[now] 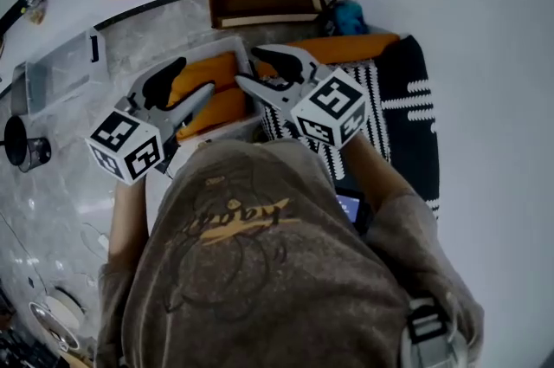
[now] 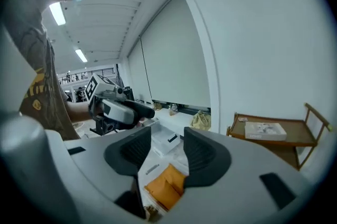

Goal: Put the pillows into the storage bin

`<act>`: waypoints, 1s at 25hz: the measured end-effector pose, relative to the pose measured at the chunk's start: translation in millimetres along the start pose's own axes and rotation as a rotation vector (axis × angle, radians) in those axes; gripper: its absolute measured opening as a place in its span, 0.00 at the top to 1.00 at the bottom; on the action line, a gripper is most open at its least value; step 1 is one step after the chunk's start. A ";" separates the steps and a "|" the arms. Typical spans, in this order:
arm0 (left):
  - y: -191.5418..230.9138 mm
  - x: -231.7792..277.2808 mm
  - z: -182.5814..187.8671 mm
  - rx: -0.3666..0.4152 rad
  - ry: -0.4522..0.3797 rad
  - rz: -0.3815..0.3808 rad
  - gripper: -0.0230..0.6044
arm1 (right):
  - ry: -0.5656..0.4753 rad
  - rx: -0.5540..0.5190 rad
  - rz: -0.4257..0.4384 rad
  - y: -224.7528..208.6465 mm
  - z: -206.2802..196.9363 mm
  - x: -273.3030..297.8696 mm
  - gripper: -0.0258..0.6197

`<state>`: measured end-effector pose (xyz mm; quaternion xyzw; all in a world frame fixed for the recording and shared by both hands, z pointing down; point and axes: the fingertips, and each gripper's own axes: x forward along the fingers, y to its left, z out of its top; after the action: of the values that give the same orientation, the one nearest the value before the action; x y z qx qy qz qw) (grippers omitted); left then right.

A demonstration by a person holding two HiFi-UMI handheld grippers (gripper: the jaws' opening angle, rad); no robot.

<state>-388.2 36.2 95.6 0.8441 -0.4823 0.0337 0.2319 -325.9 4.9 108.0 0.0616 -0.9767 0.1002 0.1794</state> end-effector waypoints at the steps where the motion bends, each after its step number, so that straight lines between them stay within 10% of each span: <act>1: -2.5 1.1 4.3 0.006 -0.018 0.009 0.58 | -0.004 -0.035 -0.016 0.2 1.4 -2.8 0.68; 7: -5.7 -1.6 11.8 0.049 -0.092 0.083 0.95 | -0.075 -0.043 -0.058 6.1 7.5 -17.0 0.96; 25: 25.2 -4.1 -44.1 0.103 -0.227 0.196 0.96 | -0.238 0.049 -0.205 -24.2 -58.8 -11.0 0.96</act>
<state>-403.9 47.4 142.7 0.8021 -0.5832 -0.0148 0.1278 -292.0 -4.9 162.1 0.1766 -0.9769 0.0972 0.0703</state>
